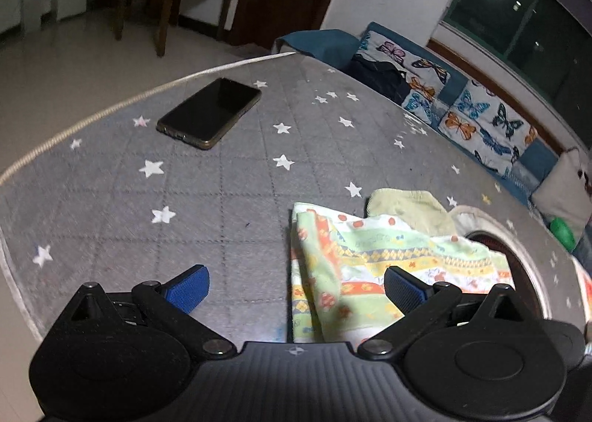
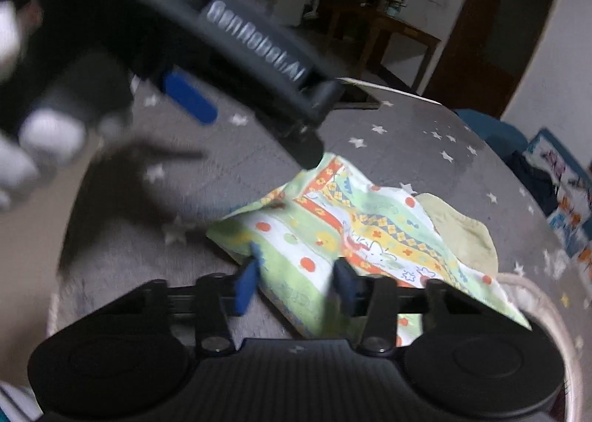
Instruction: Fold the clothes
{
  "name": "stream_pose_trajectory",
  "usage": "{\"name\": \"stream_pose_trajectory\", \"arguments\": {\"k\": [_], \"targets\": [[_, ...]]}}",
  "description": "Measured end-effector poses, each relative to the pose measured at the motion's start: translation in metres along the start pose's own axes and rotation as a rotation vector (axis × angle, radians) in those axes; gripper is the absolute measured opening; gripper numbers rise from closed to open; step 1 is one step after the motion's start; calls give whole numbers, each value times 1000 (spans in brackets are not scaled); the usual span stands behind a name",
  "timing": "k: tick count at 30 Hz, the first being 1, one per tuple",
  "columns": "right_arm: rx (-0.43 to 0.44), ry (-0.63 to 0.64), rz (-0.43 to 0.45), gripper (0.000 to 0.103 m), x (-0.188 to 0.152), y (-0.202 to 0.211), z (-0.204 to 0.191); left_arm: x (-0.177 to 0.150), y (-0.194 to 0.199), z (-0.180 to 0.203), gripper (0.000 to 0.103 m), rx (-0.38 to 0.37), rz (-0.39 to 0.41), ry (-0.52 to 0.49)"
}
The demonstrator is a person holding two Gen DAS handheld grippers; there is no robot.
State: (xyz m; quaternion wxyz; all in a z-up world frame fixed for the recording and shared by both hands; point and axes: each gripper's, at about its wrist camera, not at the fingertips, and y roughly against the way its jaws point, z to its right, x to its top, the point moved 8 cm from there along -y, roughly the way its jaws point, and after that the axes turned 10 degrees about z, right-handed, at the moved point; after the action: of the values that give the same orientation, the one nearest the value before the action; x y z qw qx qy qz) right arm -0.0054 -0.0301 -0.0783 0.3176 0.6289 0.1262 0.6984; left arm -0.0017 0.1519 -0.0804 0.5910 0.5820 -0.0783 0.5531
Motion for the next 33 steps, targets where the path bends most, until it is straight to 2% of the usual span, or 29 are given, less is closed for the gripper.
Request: {"name": "stream_pose_trajectory", "arguments": {"k": [1, 5, 9, 11, 14, 16, 17, 19, 22, 23, 25, 27, 28, 30, 33], "targets": [[3, -39, 12, 26, 2, 3, 5, 0, -2, 1, 102, -3, -7, 19], [11, -178, 56, 22, 7, 14, 26, -2, -11, 8, 102, -33, -49, 113], [27, -240, 79, 21, 5, 22, 33, -6, -18, 18, 101, -65, -78, 167], [26, -252, 88, 21, 4, 25, 35, -8, -23, 21, 96, -87, -100, 212], [27, -293, 106, 20, 2, 31, 39, -15, -32, 26, 79, -137, -147, 290], [29, -311, 114, 20, 2, 34, 39, -20, -39, 27, 62, -166, -175, 345], [31, -314, 116, 20, 3, 34, 39, -23, -42, 27, 57, -180, -190, 373], [44, -311, 106, 20, 0, 35, 37, -24, -43, 25, 37, -183, -192, 370], [76, -314, 88, 24, -5, 34, 39, -25, -45, 21, 22, -187, -193, 363], [88, -323, 85, 26, -7, 34, 40, -26, -46, 20, 20, -188, -194, 361], [94, -363, 93, 38, -10, 40, 50, -27, -47, 18, 15, -190, -195, 356], [64, -389, 104, 39, -14, 48, 65, -28, -48, 15, 14, -192, -196, 352], [31, -399, 105, 45, -17, 51, 77, -28, -48, 14, 14, -190, -193, 343], [-45, -424, 98, 50, -27, 55, 103, -27, -47, 15, 14, -186, -182, 316], [-179, -470, 72, 50, -46, 58, 147, -27, -44, 19, 14, -176, -161, 256]]}}
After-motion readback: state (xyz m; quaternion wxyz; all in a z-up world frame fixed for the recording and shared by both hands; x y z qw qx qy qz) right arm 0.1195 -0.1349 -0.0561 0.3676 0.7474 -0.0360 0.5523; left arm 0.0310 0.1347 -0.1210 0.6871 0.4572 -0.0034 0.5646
